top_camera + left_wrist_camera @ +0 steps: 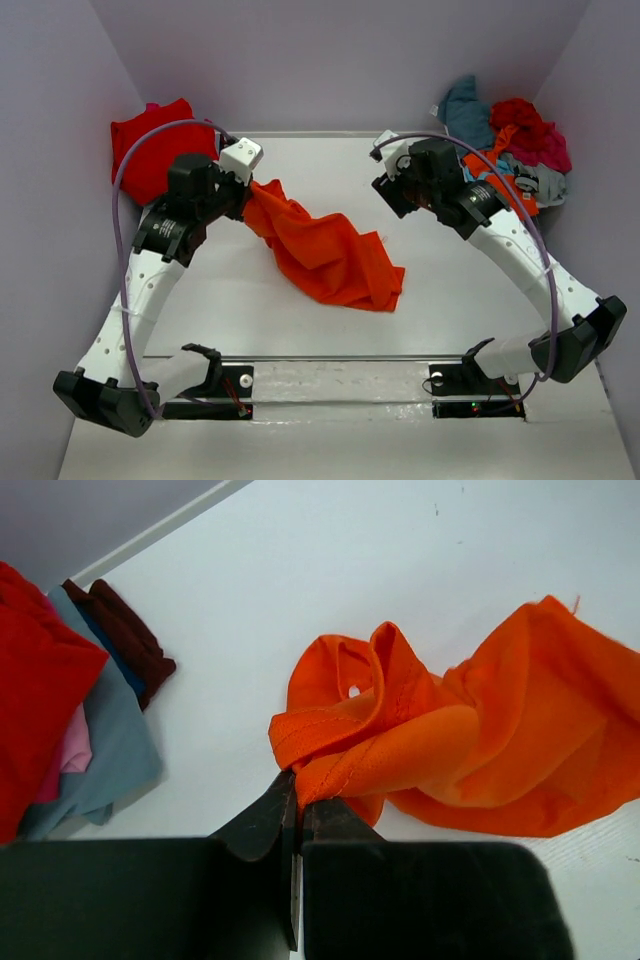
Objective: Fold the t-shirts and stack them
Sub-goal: Flatten the tshirt out
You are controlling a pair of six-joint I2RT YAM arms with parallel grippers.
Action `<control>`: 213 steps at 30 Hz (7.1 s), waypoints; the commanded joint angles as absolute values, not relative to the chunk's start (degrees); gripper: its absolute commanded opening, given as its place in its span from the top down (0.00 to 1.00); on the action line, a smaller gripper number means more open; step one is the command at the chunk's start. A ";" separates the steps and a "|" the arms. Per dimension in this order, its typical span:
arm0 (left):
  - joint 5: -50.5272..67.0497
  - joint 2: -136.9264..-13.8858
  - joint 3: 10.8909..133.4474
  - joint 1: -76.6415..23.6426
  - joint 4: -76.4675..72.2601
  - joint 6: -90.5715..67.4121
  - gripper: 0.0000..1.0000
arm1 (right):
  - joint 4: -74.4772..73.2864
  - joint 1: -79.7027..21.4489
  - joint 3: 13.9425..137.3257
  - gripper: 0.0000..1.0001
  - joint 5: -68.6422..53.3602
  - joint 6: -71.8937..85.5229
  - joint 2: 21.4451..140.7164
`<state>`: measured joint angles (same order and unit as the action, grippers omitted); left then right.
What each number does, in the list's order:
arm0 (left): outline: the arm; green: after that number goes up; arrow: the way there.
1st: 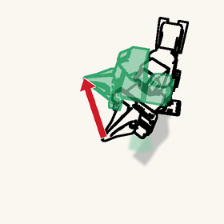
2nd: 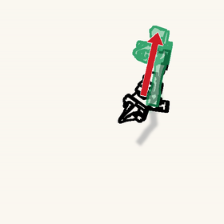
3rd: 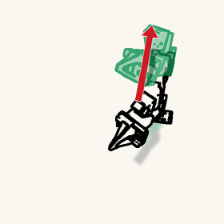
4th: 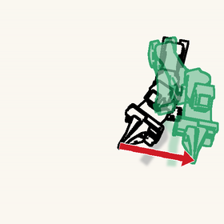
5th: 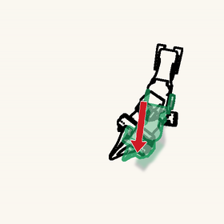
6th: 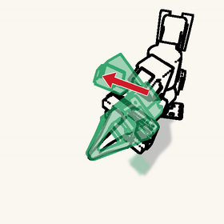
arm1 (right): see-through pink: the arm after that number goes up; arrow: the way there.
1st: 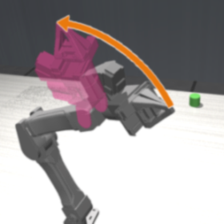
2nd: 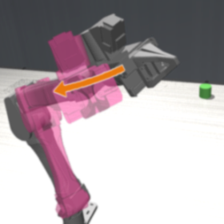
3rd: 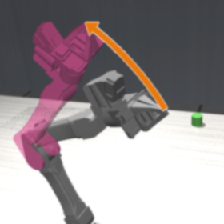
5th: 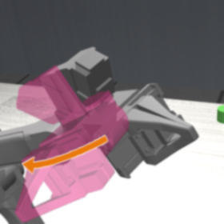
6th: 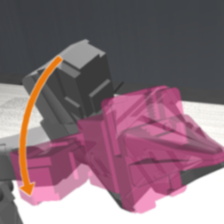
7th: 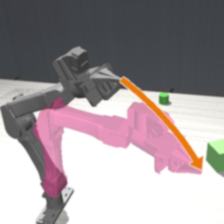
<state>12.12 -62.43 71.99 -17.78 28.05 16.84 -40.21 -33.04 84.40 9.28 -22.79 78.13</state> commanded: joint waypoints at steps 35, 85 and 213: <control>3.60 -65.65 98.88 -17.84 36.21 23.55 0.95 | -31.11 -29.89 78.22 0.25 -5.43 -11.87 83.31; -5.28 -43.77 69.01 -17.67 65.04 35.59 0.93 | -46.13 -31.11 114.51 0.34 -23.11 -7.56 125.50; 22.06 -79.62 61.52 -19.34 24.01 21.37 0.10 | -45.70 -16.08 94.57 0.93 -8.62 -4.57 108.54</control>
<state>20.84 -78.22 58.70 -19.16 32.86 27.20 -45.21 -15.84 93.32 -10.35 -4.64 109.47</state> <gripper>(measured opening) 0.905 0.081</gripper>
